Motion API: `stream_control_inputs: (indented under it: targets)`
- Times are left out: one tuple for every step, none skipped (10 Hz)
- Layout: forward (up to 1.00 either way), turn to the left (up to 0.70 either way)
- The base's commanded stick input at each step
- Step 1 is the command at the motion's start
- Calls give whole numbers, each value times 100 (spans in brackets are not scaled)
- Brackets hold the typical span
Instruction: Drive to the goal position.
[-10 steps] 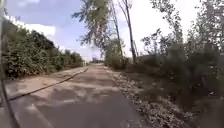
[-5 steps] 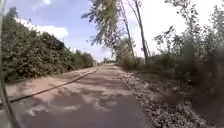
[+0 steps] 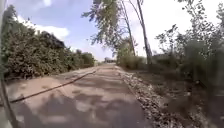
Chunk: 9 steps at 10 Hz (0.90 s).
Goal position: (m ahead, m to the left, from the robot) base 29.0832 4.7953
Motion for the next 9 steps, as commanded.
stream_control_inputs:
  targets:
    - [70, 0]
    - [70, 0]
    - [70, 0]
    - [70, 0]
    - [70, 0]
    - [70, 0]
    - [70, 0]
    - [70, 0]
    - [70, 0]
